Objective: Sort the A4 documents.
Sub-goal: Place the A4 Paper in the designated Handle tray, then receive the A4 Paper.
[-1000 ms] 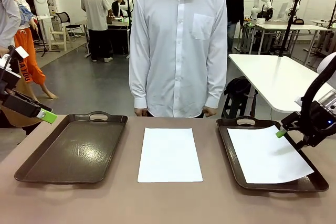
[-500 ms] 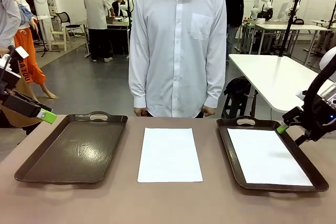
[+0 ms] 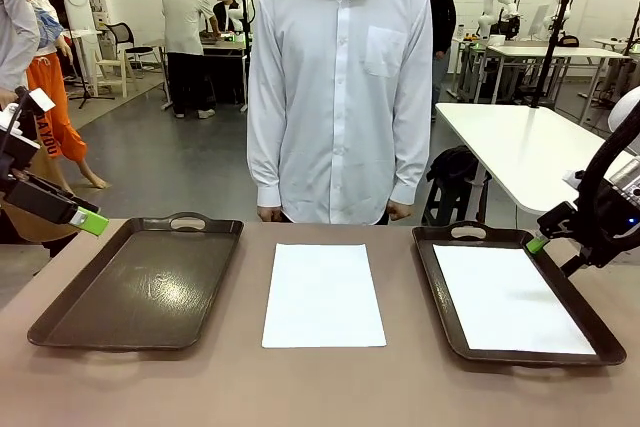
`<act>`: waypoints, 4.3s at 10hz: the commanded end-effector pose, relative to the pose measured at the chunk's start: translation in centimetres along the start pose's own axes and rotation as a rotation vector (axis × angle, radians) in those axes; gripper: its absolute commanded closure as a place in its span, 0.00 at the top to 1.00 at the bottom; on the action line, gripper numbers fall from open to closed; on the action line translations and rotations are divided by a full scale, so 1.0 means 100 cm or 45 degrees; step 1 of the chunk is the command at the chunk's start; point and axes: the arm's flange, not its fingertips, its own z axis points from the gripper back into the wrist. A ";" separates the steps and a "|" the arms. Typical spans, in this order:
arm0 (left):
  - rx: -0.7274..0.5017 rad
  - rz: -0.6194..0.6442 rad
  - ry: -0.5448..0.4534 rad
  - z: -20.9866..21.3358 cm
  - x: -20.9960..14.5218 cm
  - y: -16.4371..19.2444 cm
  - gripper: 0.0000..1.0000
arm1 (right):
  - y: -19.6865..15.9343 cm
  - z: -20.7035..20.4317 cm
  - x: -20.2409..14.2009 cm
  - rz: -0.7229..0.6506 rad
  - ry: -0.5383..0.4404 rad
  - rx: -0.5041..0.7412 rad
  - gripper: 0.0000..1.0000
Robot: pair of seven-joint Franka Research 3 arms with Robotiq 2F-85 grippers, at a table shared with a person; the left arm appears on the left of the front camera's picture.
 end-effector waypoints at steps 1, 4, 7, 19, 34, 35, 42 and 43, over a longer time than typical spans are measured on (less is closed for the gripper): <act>-0.019 -0.023 -0.019 0.001 0.000 0.002 1.00 | -0.001 -0.001 0.000 -0.002 0.002 0.001 1.00; -0.019 -0.023 -0.019 0.001 0.000 0.002 1.00 | -0.001 -0.001 0.000 -0.002 0.002 0.001 1.00; -0.019 -0.023 -0.019 0.001 0.000 0.002 1.00 | -0.001 -0.001 0.000 -0.002 0.002 0.001 1.00; -0.019 -0.023 -0.019 0.001 0.000 0.002 1.00 | 0.185 0.160 -0.171 1.440 -0.355 0.279 1.00; -0.019 -0.023 -0.019 0.001 0.000 0.002 1.00 | 0.173 0.102 -0.179 1.352 -0.093 0.361 1.00; -0.019 -0.023 -0.019 0.001 0.000 0.002 1.00 | 0.173 0.102 -0.179 1.352 -0.093 0.361 1.00; -0.019 -0.023 -0.019 0.001 0.000 0.002 1.00 | 0.173 0.102 -0.179 1.352 -0.093 0.361 1.00; -0.019 -0.023 -0.019 0.001 0.000 0.002 1.00 | 0.173 0.102 -0.179 1.352 -0.093 0.361 1.00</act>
